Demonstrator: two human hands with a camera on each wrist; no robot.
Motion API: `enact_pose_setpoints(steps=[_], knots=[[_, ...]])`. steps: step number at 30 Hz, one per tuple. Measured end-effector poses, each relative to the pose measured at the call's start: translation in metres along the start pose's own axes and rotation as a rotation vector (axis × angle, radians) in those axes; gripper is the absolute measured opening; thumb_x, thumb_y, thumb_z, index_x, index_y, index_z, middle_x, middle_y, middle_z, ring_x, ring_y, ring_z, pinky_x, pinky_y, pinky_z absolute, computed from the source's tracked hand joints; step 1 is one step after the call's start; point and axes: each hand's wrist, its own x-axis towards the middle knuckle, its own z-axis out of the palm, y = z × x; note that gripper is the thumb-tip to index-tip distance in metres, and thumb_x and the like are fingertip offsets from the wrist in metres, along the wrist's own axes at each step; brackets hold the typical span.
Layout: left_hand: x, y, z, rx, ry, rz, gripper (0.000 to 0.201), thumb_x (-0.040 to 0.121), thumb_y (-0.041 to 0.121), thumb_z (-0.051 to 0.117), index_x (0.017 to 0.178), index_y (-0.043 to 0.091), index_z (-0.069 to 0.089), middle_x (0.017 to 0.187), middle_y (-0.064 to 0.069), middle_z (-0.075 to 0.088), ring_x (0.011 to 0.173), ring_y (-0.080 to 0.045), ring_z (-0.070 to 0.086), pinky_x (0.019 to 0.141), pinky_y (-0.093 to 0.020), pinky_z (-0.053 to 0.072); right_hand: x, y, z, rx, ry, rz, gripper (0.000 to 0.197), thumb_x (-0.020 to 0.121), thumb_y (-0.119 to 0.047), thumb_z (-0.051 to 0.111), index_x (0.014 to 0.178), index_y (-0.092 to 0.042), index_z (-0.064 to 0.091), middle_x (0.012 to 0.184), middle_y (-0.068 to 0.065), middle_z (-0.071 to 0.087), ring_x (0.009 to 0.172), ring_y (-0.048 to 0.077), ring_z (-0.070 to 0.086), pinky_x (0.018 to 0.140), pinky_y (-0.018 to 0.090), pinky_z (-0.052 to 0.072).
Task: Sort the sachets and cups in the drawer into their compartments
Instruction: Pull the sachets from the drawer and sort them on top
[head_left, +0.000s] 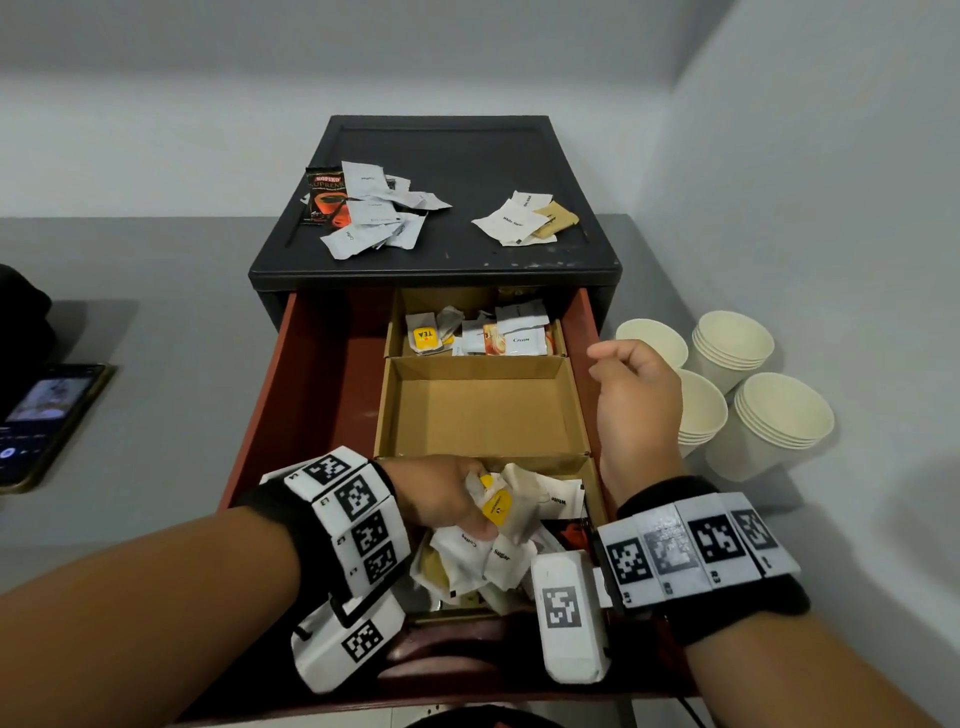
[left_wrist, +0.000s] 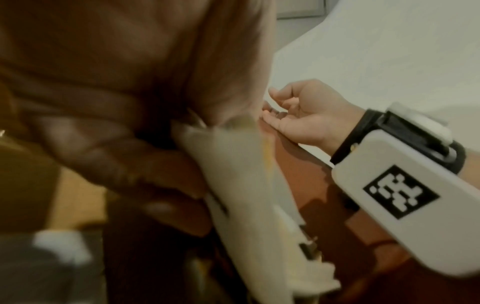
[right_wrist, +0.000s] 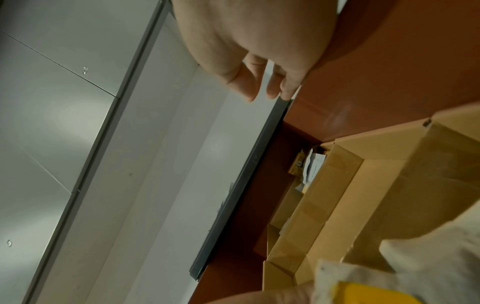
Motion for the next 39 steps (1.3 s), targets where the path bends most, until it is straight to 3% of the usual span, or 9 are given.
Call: enact_pose_setpoints(steps=[8,14,18,23,27,31,34,37,39], knots=[[-0.018,-0.001,-0.035,0.016,-0.07,0.034,0.035,0.079,0.013,0.075,0.108,0.017,0.055,0.098,0.001,0.064,0.093,-0.015,0.059,0.091,-0.03,0.048,0.002,-0.002,-0.004,0.007,-0.047,0.029,0.021,0.091,-0.004,0.048,0.089,-0.018,0.062,0.08,-0.013,0.055,0.075,0.001,0.049,0.06,0.013,0.033],[-0.044,0.0,-0.064,-0.06,-0.049,0.098,0.027,0.078,0.012,0.075,0.098,0.02,0.059,0.104,-0.008,0.069,0.099,-0.023,0.065,0.091,-0.035,0.052,0.002,-0.009,-0.005,0.069,-0.108,0.072,0.029,0.092,-0.004,0.047,0.076,-0.024,0.059,0.078,-0.01,0.057,0.077,0.003,0.053,0.058,0.007,0.042],[-0.058,0.004,-0.074,-0.237,-0.078,0.19,0.034,0.07,0.01,0.074,0.1,0.017,0.06,0.096,-0.003,0.072,0.09,-0.018,0.068,0.079,-0.029,0.056,-0.001,-0.017,0.0,-0.017,-0.304,0.121,0.022,0.092,-0.01,0.049,0.082,-0.025,0.062,0.101,0.003,0.064,0.103,0.019,0.058,0.096,0.036,0.046],[-0.063,0.01,-0.076,-0.458,0.035,0.35,0.031,0.076,-0.004,0.064,0.101,0.014,0.059,0.09,-0.001,0.073,0.081,-0.012,0.07,0.07,-0.024,0.058,-0.013,-0.024,0.01,-0.035,-0.684,0.2,0.015,0.095,-0.03,0.048,0.102,-0.025,0.061,0.103,-0.002,0.064,0.099,0.013,0.058,0.096,0.034,0.045],[-0.06,0.012,-0.073,-0.676,0.158,0.411,0.039,0.074,-0.002,0.065,0.11,0.012,0.056,0.093,-0.004,0.072,0.081,-0.014,0.07,0.067,-0.024,0.058,-0.014,-0.02,0.021,0.055,-0.814,0.27,0.024,0.091,-0.036,0.056,0.112,-0.026,0.061,0.114,-0.001,0.067,0.112,0.019,0.06,0.104,0.048,0.041],[-0.049,0.013,-0.067,-0.829,0.3,0.432,0.049,0.071,0.009,0.074,0.115,0.008,0.053,0.102,-0.011,0.069,0.085,-0.021,0.068,0.07,-0.028,0.058,-0.012,-0.022,0.037,0.046,-0.799,0.209,0.022,0.092,-0.026,0.057,0.113,-0.029,0.062,0.114,-0.003,0.068,0.11,0.018,0.062,0.101,0.047,0.045],[-0.039,0.015,-0.057,-0.962,0.408,0.4,0.029,0.082,0.003,0.067,0.109,0.009,0.056,0.094,-0.01,0.07,0.077,-0.018,0.069,0.064,-0.027,0.058,-0.012,-0.021,0.052,0.009,-0.718,0.198,0.02,0.092,-0.025,0.055,0.111,-0.027,0.062,0.109,0.0,0.069,0.102,0.018,0.065,0.095,0.044,0.051],[-0.026,0.015,-0.047,-1.031,0.445,0.352,0.028,0.086,0.002,0.062,0.112,0.01,0.054,0.085,-0.005,0.07,0.07,-0.015,0.068,0.059,-0.026,0.056,-0.011,-0.015,0.062,0.013,-0.666,0.21,0.012,0.096,-0.021,0.05,0.086,-0.023,0.056,0.084,-0.007,0.063,0.076,0.002,0.06,0.071,0.018,0.051],[-0.021,0.014,-0.042,-1.064,0.448,0.329,0.029,0.087,0.002,0.061,0.113,0.011,0.051,0.084,-0.005,0.069,0.07,-0.015,0.067,0.059,-0.026,0.054,-0.012,-0.008,0.067,-0.014,-0.606,0.223,0.019,0.097,-0.02,0.049,0.078,-0.02,0.052,0.079,-0.008,0.061,0.068,-0.001,0.055,0.065,0.014,0.047]])
